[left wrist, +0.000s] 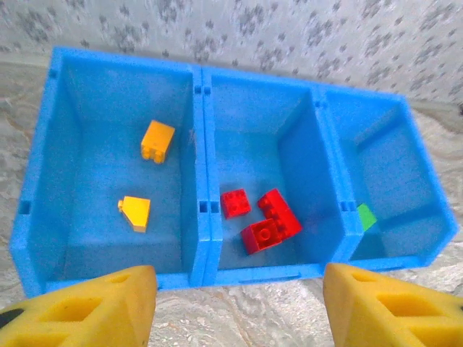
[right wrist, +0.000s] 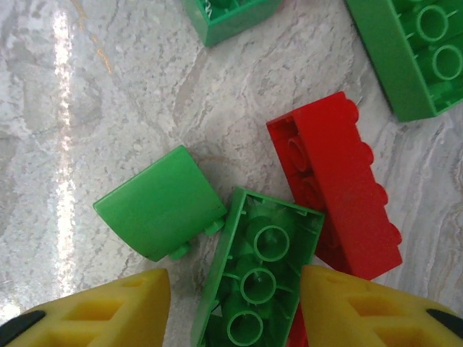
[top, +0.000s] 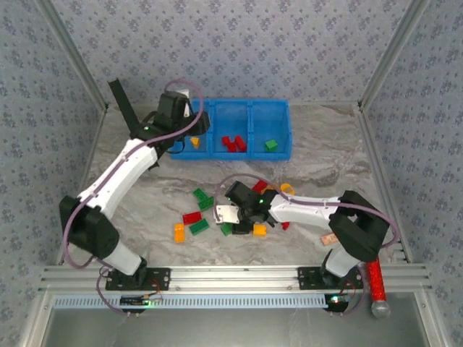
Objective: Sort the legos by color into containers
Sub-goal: Pick up the lego from the bottom-center of the table.
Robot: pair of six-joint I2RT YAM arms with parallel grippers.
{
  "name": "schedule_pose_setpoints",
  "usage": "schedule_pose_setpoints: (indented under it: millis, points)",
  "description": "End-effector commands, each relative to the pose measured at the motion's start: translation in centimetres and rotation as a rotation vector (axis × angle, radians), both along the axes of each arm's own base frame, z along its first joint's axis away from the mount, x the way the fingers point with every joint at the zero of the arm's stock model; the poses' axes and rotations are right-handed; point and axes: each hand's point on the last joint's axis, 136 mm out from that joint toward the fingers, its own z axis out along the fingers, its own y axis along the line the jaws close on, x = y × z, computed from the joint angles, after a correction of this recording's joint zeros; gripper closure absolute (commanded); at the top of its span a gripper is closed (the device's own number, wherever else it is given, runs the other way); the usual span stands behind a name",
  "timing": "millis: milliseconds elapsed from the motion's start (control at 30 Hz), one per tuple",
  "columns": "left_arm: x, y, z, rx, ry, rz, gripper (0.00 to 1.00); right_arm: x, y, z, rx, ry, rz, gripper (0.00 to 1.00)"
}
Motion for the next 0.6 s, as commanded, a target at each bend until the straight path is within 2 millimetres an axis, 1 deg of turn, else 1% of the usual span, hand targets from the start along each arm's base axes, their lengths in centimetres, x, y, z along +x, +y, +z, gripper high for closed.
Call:
schedule_pose_setpoints:
  millis: [0,100,200,333,400,467,567]
  points:
    - [-1.5,1.4,4.1,-0.021,-0.100,0.019,0.36,0.0,-0.3,-0.7,-0.043,0.024,0.009,0.50]
    - [-2.6,2.7,5.2,0.005,-0.121,0.036,0.35,0.2,-0.6,-1.5,-0.065,0.033,0.002,0.51]
    - [-3.7,3.6,5.6,0.007,-0.133,0.049,0.35,0.4,-0.5,-1.9,-0.073,0.045,-0.003,0.54]
    - [-4.9,5.0,5.8,0.022,-0.139,0.076,0.34,0.9,-0.3,-2.5,-0.089,0.052,-0.014,0.64]
    - [-5.4,5.6,5.7,0.029,-0.137,0.087,0.33,1.1,-0.3,-2.8,-0.104,0.059,-0.020,0.64]
    - [-5.9,6.3,5.7,0.029,-0.137,0.100,0.33,1.4,-0.3,-3.0,-0.115,0.057,-0.029,0.67]
    - [-6.5,7.4,5.7,0.028,-0.139,0.121,0.33,1.8,-0.4,-3.0,-0.119,0.054,-0.042,0.76]
